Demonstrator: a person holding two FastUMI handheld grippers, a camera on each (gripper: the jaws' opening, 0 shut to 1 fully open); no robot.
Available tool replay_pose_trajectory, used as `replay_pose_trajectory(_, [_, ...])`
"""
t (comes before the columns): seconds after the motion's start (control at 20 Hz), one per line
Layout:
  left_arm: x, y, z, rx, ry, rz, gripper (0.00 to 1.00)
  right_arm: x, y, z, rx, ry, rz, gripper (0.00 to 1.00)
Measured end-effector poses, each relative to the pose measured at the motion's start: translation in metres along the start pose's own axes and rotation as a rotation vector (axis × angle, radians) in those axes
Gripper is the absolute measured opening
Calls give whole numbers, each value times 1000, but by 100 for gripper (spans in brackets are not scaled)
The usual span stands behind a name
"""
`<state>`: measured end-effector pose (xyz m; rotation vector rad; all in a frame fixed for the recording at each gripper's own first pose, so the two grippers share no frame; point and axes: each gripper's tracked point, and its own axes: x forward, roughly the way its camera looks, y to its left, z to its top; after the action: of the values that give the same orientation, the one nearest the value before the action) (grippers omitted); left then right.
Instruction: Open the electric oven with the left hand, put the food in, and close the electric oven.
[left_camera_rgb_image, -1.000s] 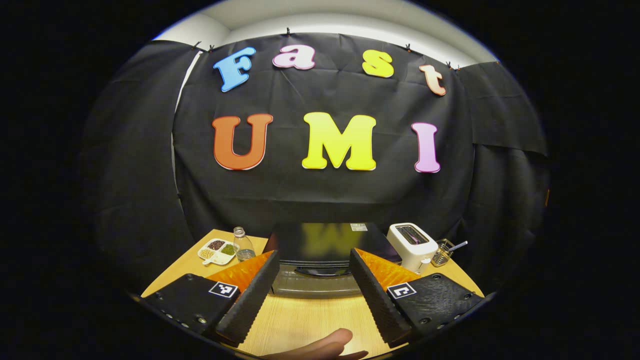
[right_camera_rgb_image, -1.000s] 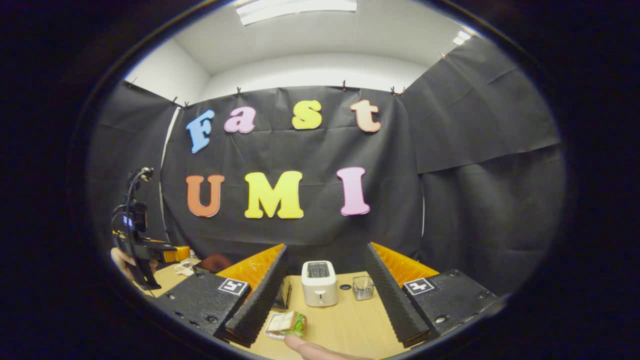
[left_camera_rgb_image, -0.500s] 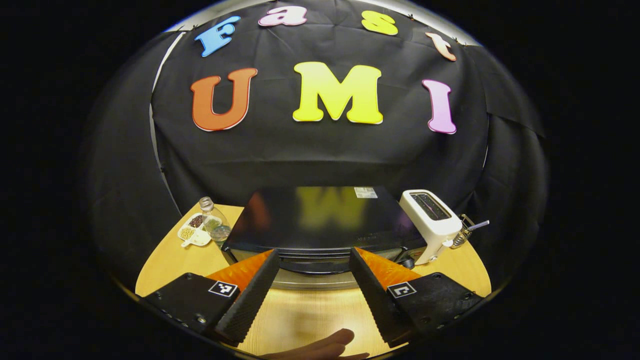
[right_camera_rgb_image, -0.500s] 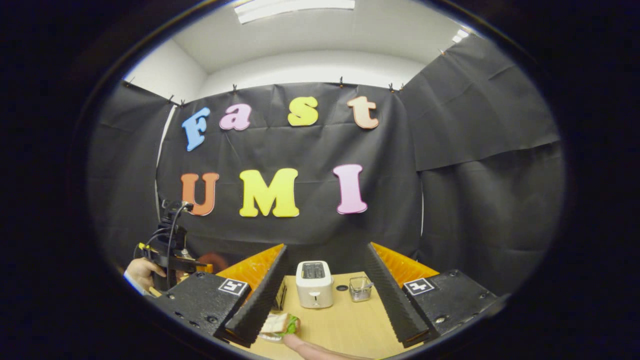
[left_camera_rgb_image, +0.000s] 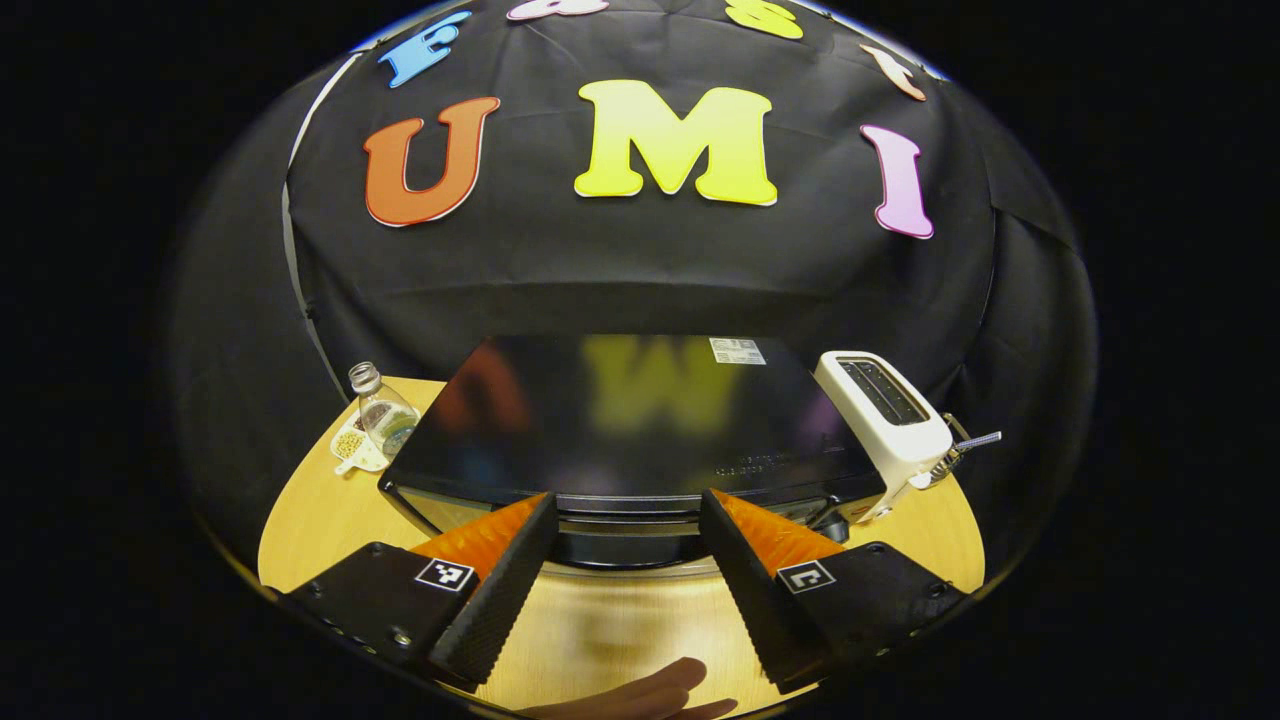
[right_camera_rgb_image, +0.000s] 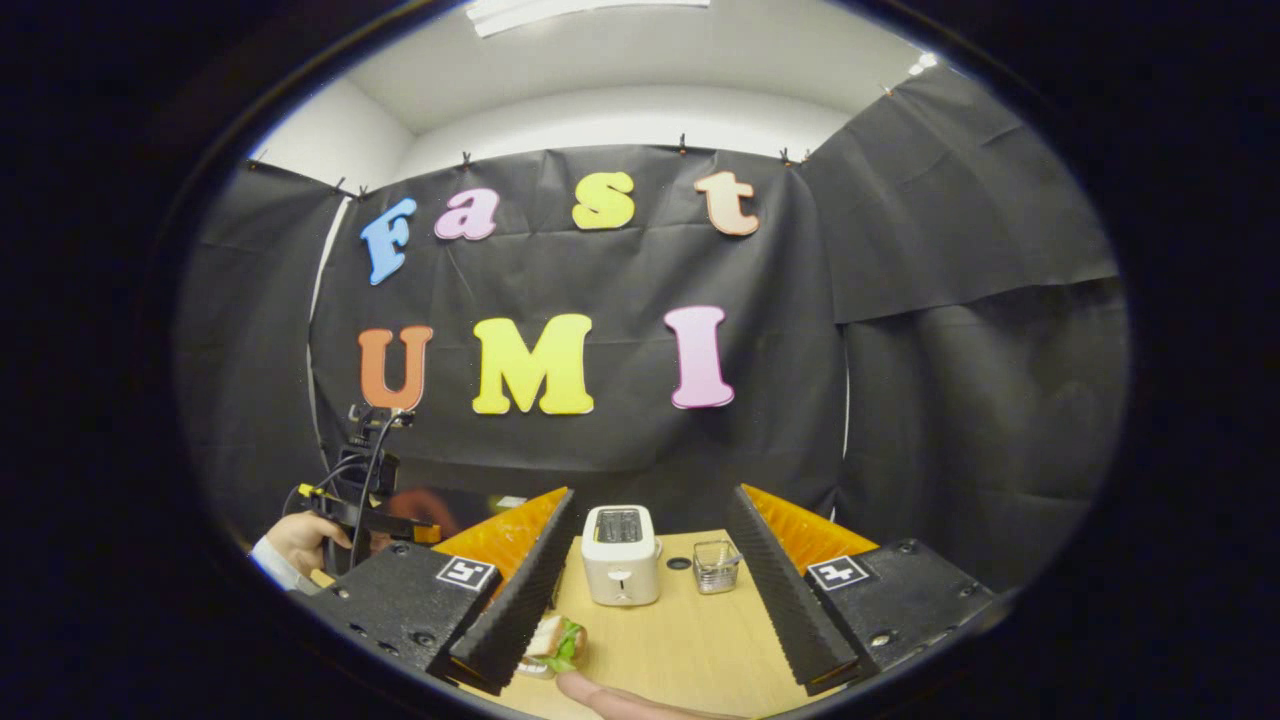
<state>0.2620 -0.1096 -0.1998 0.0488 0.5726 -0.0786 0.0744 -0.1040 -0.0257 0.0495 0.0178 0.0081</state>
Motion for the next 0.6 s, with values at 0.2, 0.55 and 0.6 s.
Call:
replay_pose_trajectory(0.2, [1,0,1,-11,-8,-1,96,9,-10,-6,5,17,-14,91])
replay_pose_trajectory(0.55, [-15,-1,-15,29,-8,-6,96,6,-11,-5,2,9,-12,98])
replay_pose_trajectory(0.6, [-20,-1,-19,28,-7,-9,96,4,-11,-5,-1,7,-14,99])
